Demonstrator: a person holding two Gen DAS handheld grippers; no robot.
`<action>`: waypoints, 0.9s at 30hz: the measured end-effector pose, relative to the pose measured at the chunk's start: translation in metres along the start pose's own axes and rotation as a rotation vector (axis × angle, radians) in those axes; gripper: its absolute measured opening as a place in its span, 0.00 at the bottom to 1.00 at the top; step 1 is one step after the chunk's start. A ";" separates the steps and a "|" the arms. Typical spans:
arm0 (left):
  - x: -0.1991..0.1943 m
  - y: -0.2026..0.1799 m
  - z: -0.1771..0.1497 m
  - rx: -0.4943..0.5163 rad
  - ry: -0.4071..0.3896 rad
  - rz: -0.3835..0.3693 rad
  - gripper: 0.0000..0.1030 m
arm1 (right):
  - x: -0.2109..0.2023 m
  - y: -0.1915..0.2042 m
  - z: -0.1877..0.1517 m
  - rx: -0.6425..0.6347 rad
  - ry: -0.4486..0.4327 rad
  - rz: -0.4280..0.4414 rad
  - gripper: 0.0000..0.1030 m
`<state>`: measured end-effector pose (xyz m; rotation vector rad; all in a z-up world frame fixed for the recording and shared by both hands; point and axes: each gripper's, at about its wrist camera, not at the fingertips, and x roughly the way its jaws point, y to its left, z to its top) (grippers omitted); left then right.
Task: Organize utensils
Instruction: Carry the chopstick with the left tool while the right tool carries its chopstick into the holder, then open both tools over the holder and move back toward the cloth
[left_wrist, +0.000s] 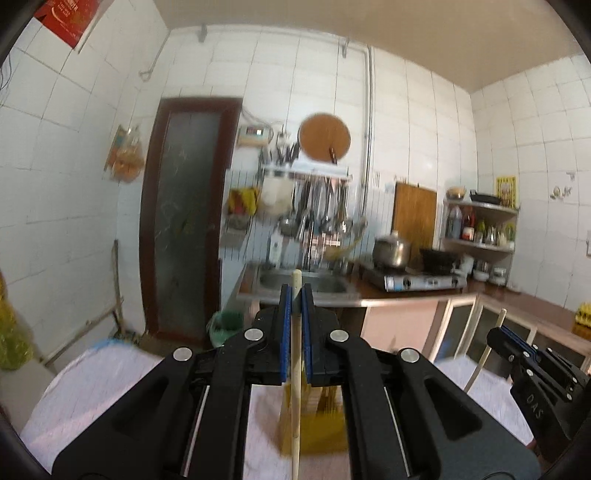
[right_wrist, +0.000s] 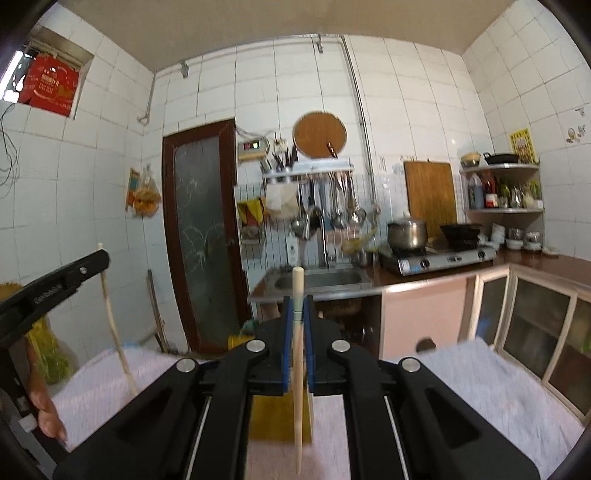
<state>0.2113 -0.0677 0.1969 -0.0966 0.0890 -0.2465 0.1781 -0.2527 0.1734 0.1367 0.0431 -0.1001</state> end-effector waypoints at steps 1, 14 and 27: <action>0.008 -0.002 0.005 -0.002 -0.009 -0.003 0.04 | 0.011 0.001 0.010 -0.001 -0.018 0.002 0.06; 0.151 -0.001 -0.023 -0.056 0.042 0.010 0.04 | 0.117 0.010 -0.003 -0.039 0.012 0.020 0.06; 0.118 0.025 -0.049 -0.055 0.215 0.050 0.56 | 0.108 -0.011 -0.046 -0.017 0.226 -0.024 0.38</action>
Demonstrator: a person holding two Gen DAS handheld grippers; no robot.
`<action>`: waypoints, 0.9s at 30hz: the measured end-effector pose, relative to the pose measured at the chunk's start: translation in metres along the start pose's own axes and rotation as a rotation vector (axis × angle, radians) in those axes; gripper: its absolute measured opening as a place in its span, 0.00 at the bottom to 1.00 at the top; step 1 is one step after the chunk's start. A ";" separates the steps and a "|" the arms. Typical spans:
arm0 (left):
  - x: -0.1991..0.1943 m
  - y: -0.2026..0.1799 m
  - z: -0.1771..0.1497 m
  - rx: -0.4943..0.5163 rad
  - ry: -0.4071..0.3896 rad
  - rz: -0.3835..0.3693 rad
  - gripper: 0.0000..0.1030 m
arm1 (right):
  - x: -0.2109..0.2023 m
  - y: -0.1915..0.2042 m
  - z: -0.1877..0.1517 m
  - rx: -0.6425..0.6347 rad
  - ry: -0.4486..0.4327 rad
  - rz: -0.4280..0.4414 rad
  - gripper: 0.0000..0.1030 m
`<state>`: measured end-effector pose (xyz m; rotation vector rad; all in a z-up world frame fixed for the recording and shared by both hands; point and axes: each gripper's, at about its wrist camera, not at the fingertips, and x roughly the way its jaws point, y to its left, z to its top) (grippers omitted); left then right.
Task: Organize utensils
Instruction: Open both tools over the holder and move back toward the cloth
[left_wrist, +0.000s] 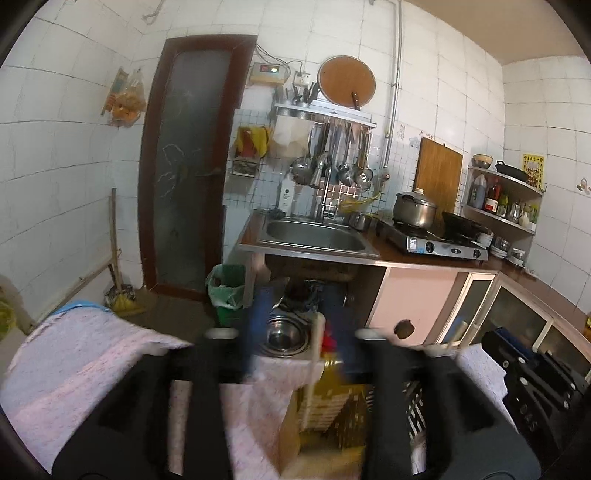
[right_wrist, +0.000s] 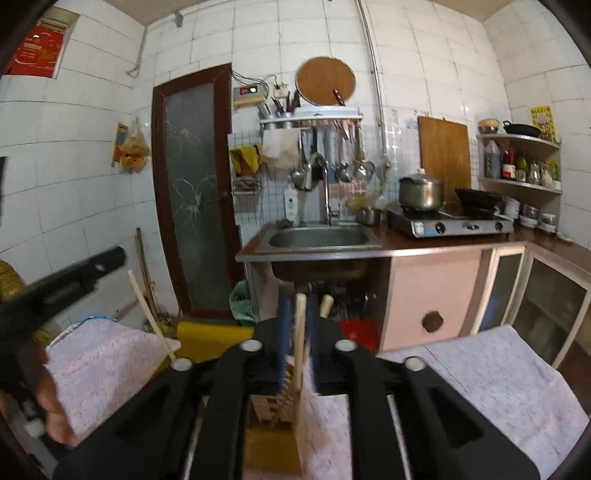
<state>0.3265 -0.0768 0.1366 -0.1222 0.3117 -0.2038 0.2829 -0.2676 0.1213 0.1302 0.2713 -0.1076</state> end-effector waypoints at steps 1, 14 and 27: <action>-0.011 0.002 0.001 0.002 -0.008 0.008 0.71 | -0.009 -0.003 0.000 0.004 -0.005 -0.006 0.57; -0.126 0.040 -0.047 0.022 0.102 0.082 0.95 | -0.122 -0.020 -0.043 -0.001 0.127 -0.015 0.84; -0.095 0.057 -0.177 -0.004 0.390 0.134 0.95 | -0.095 -0.022 -0.161 0.013 0.355 -0.029 0.86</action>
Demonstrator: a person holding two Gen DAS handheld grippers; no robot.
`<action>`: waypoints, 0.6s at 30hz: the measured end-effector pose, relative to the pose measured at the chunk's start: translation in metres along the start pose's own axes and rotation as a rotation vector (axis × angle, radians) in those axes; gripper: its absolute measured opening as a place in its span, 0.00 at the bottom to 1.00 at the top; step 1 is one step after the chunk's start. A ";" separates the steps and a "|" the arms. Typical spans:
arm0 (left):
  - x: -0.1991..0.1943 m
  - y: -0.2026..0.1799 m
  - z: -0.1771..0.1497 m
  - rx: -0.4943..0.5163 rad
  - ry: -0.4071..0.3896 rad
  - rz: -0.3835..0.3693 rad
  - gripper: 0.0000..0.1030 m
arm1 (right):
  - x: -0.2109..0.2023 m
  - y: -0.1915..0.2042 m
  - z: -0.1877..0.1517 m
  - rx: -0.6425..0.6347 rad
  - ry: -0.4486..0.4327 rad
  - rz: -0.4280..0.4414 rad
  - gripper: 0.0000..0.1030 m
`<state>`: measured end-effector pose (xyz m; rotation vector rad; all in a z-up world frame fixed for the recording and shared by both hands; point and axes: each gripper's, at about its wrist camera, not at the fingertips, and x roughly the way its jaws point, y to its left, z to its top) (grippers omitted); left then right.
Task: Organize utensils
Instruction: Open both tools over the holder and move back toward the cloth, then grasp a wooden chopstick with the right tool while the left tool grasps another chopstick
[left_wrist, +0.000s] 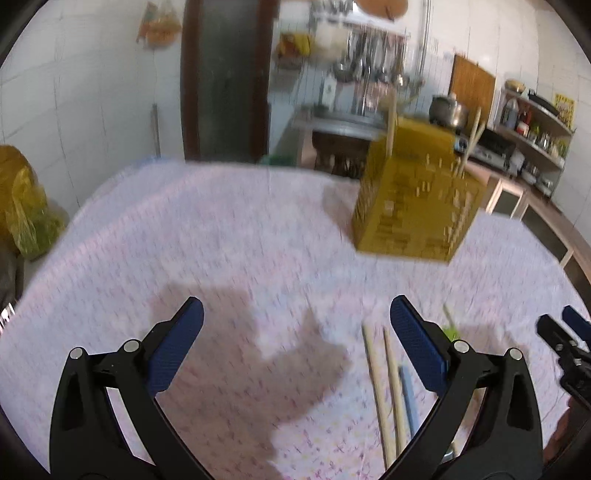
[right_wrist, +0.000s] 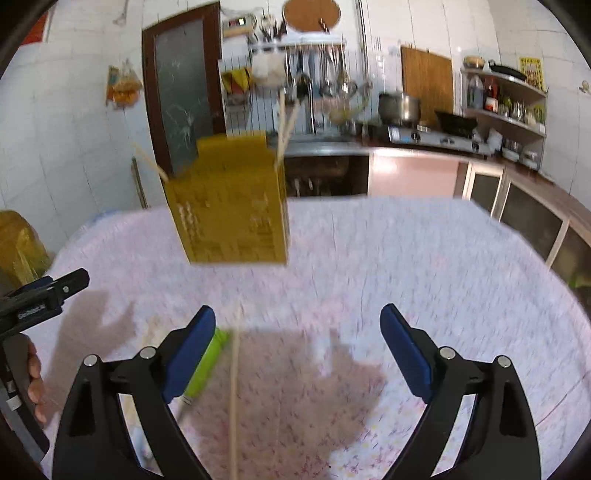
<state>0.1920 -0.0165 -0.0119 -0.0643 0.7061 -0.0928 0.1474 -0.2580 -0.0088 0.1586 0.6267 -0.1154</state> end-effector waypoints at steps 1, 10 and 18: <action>0.006 -0.002 -0.004 -0.001 0.016 0.001 0.95 | 0.008 -0.001 -0.004 0.004 0.024 0.007 0.86; 0.059 -0.020 -0.001 0.004 0.186 0.012 0.95 | 0.053 0.022 0.003 -0.062 0.123 0.017 0.86; 0.078 -0.027 -0.017 0.074 0.202 0.062 0.95 | 0.079 0.032 -0.008 -0.067 0.231 0.028 0.65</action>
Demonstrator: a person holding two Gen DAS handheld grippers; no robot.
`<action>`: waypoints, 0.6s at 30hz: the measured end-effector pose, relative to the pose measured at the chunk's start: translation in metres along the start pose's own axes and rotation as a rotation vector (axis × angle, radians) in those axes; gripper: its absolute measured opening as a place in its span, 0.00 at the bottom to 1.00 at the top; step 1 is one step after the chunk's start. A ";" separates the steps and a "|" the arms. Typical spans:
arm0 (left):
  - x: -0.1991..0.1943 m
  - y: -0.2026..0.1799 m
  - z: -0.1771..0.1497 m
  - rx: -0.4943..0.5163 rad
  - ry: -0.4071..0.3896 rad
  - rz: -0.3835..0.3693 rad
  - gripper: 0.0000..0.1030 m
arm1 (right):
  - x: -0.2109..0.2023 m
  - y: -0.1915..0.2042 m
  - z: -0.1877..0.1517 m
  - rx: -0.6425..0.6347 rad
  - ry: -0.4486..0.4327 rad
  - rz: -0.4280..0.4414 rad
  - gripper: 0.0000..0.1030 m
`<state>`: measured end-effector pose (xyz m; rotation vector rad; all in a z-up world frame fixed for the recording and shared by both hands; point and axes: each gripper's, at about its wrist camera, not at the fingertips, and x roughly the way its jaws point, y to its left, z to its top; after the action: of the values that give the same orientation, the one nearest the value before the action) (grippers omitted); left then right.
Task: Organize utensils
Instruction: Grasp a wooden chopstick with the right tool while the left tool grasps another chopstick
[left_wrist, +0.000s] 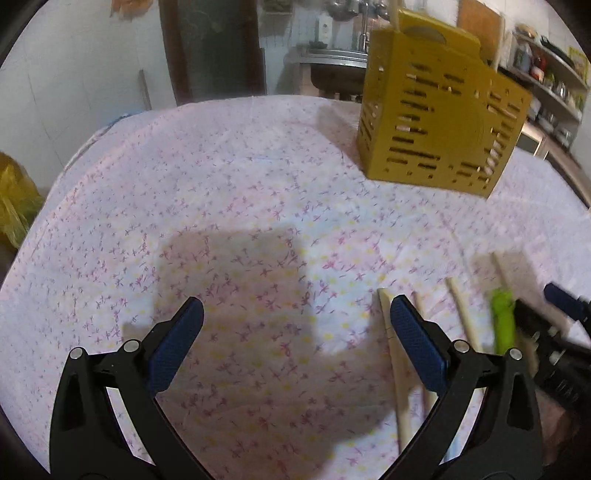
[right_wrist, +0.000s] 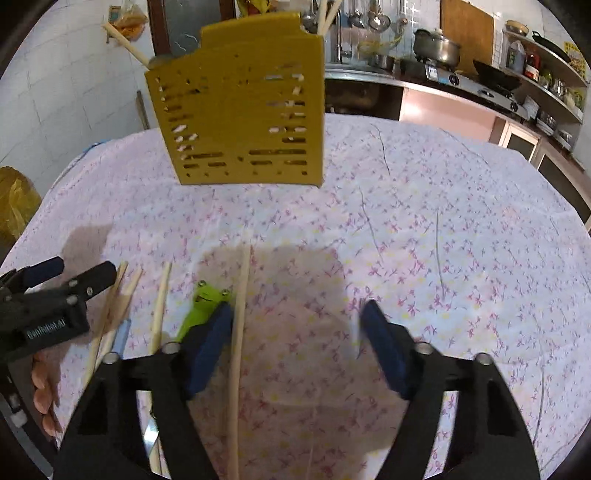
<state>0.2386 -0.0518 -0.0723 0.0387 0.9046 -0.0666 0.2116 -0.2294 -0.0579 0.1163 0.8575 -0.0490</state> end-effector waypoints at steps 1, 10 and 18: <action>0.000 0.001 0.000 -0.009 0.004 -0.009 0.95 | 0.002 0.002 0.001 -0.006 0.004 -0.005 0.62; 0.004 -0.002 -0.003 0.013 0.021 -0.019 0.95 | -0.002 0.001 -0.001 0.013 -0.011 0.023 0.08; -0.001 -0.010 -0.008 0.047 0.023 -0.012 0.89 | -0.013 -0.019 -0.013 0.049 0.001 0.033 0.07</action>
<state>0.2308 -0.0610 -0.0768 0.0781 0.9265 -0.0984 0.1913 -0.2470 -0.0578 0.1767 0.8550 -0.0395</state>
